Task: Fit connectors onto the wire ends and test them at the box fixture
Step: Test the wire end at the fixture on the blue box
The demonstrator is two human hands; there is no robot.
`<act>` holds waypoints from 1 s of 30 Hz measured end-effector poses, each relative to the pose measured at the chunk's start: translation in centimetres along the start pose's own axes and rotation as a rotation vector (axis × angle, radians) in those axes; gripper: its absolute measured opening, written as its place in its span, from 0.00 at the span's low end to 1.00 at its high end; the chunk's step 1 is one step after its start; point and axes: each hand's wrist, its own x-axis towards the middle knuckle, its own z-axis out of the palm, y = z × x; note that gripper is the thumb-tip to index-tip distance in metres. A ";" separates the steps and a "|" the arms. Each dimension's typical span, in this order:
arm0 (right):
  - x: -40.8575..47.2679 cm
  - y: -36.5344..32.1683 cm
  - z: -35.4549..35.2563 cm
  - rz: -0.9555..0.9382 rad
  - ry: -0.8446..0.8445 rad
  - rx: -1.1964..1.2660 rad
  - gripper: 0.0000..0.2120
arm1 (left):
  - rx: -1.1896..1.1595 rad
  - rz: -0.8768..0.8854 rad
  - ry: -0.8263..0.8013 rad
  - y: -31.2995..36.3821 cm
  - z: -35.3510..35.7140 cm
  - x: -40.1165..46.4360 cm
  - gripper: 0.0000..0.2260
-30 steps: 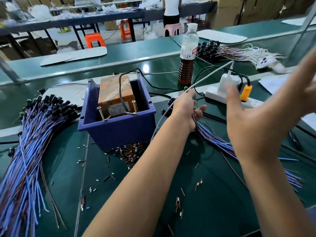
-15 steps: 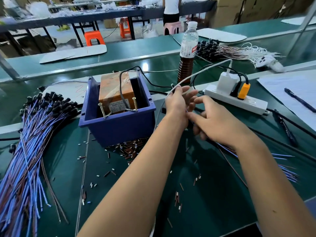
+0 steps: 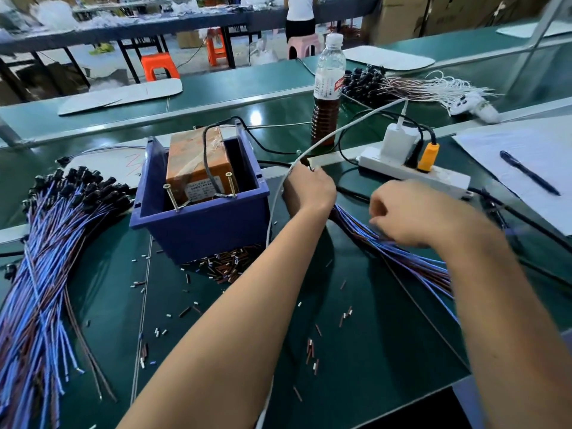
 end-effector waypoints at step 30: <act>2.2 -5.4 3.6 0.158 1.005 0.705 0.09 | 0.001 0.014 -0.626 0.0 -10.3 -4.8 0.21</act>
